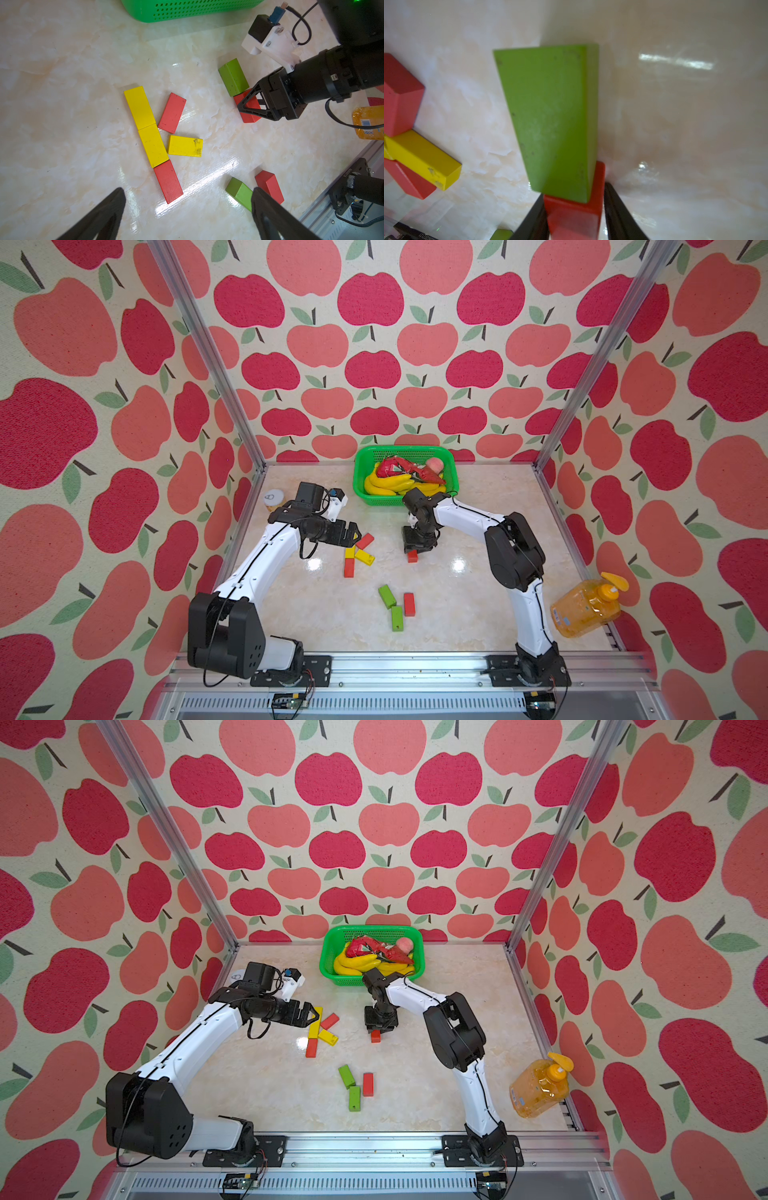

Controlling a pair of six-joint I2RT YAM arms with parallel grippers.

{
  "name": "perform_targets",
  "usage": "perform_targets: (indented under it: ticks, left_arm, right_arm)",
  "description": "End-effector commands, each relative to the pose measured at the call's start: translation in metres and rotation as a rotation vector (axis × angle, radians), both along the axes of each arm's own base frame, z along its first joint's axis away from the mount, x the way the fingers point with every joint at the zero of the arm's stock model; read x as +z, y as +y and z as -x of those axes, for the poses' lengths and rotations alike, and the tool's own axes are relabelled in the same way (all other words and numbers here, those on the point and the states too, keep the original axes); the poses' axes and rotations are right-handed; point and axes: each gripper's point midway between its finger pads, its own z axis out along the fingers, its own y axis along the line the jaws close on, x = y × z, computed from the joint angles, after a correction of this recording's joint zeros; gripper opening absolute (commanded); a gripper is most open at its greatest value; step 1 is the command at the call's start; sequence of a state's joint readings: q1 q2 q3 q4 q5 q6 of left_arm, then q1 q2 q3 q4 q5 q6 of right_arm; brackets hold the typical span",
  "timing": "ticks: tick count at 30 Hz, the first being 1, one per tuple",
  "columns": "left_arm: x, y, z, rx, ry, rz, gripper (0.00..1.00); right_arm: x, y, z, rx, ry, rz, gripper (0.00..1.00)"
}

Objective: Assemble the letter k with building blocks
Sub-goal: Assemble the building block at the center of the board.

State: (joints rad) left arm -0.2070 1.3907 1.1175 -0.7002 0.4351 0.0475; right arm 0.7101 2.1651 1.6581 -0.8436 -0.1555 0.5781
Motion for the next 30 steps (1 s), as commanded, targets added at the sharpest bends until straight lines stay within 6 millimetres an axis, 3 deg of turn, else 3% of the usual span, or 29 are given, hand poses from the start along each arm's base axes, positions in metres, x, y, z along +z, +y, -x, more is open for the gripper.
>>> perform_targets:
  ticks: [1, 15, 30]
  left_arm:
    - [0.007, -0.002, -0.002, -0.021, -0.013, 0.008, 0.98]
    - [0.008, -0.003, -0.001, -0.024, -0.014, 0.013, 0.98]
    - [0.010, -0.005, 0.000, -0.031, -0.015, 0.023, 0.98]
  right_arm:
    - [-0.009, -0.010, 0.001, -0.022, 0.018, 0.036, 0.45]
    - [0.002, 0.002, -0.002, -0.011, -0.013, -0.028, 0.51]
    - [-0.002, 0.000, -0.001, -0.059, -0.002, -0.027, 0.46]
